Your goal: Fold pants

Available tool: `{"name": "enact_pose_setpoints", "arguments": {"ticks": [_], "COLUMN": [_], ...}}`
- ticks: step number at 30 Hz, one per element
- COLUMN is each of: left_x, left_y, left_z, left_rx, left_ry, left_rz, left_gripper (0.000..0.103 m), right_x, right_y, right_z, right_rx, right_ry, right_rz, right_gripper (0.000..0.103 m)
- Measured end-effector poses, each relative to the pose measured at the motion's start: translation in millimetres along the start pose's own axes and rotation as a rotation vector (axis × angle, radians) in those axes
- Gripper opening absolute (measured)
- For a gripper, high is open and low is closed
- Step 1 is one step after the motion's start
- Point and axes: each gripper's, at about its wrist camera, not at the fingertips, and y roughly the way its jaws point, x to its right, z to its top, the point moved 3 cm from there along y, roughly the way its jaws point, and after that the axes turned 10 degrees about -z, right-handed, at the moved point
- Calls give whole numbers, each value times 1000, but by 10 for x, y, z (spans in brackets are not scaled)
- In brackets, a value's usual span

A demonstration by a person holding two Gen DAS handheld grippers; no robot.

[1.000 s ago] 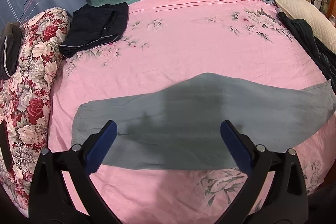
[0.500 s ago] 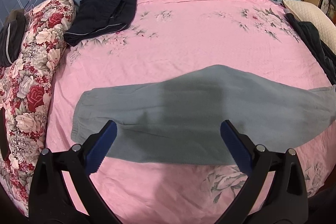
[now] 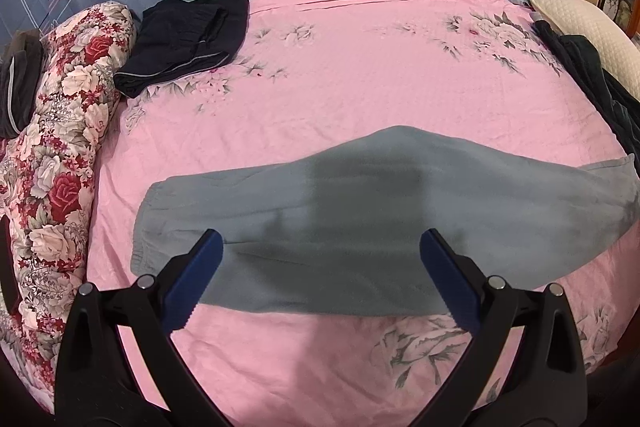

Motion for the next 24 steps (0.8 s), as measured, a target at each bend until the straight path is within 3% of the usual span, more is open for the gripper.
{"name": "enact_pose_setpoints", "arguments": {"ticks": [1, 3, 8, 14, 20, 24], "left_x": [-13, -40, -137, -220, -407, -602], "left_y": [-2, -8, -13, -20, -48, -90], "left_z": [-9, -22, -43, -83, -225, -401], "left_rx": [-2, -3, -4, 2, -3, -19], "left_ry": [-2, -7, -26, -44, -101, -152], "left_rz": [4, 8, 24, 26, 29, 43], "left_gripper": [100, 100, 100, 100, 100, 100], "right_x": [2, -13, -288, -1107, -2097, -2439], "right_y": [11, -2, -182, -536, -549, -74], "right_z": [-4, -12, -98, -412, -1377, -2353], "right_rx": [6, 19, 112, 269, 364, 309], "right_ry": [-14, -32, -140, -466, -935, -1296], "right_rz": [-17, -28, -42, -50, -14, 7], "right_gripper": [12, 5, 4, 4, 4, 4]}}
